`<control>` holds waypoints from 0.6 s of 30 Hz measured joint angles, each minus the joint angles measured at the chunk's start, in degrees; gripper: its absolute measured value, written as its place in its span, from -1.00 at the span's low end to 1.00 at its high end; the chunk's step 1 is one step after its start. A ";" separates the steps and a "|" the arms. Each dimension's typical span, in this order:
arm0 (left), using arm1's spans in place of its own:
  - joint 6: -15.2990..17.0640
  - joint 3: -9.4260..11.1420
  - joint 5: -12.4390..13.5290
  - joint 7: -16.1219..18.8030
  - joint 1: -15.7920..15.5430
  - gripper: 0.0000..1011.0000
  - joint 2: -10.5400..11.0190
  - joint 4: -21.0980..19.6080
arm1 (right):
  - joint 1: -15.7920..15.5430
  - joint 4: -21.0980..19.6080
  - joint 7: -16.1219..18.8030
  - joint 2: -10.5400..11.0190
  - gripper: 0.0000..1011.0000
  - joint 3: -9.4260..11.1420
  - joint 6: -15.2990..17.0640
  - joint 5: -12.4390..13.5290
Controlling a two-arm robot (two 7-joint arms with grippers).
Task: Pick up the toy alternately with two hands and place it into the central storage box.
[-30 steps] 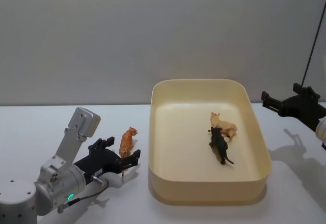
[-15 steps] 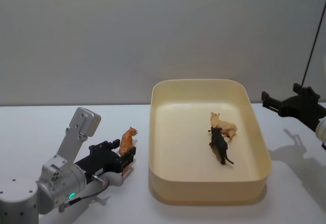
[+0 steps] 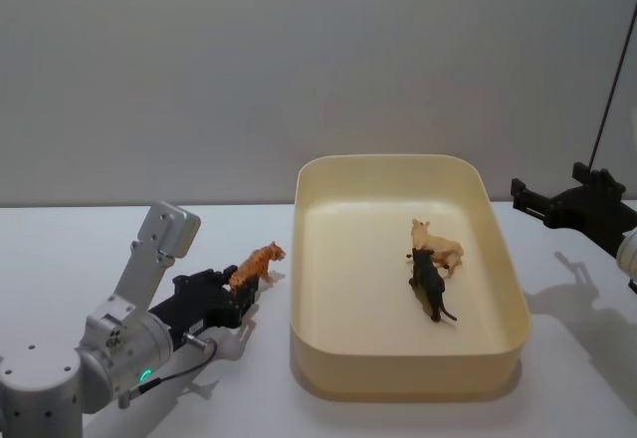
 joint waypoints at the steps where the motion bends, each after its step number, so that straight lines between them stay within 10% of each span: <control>1: 0.00 0.00 0.00 0.00 0.00 -0.40 0.00 0.00 | 0.00 0.00 0.00 0.00 0.98 0.00 0.00 0.00; 18: -0.28 -0.26 3.55 10.01 2.04 -0.40 0.75 -9.86 | 0.00 0.00 0.00 0.00 0.98 0.00 0.00 0.00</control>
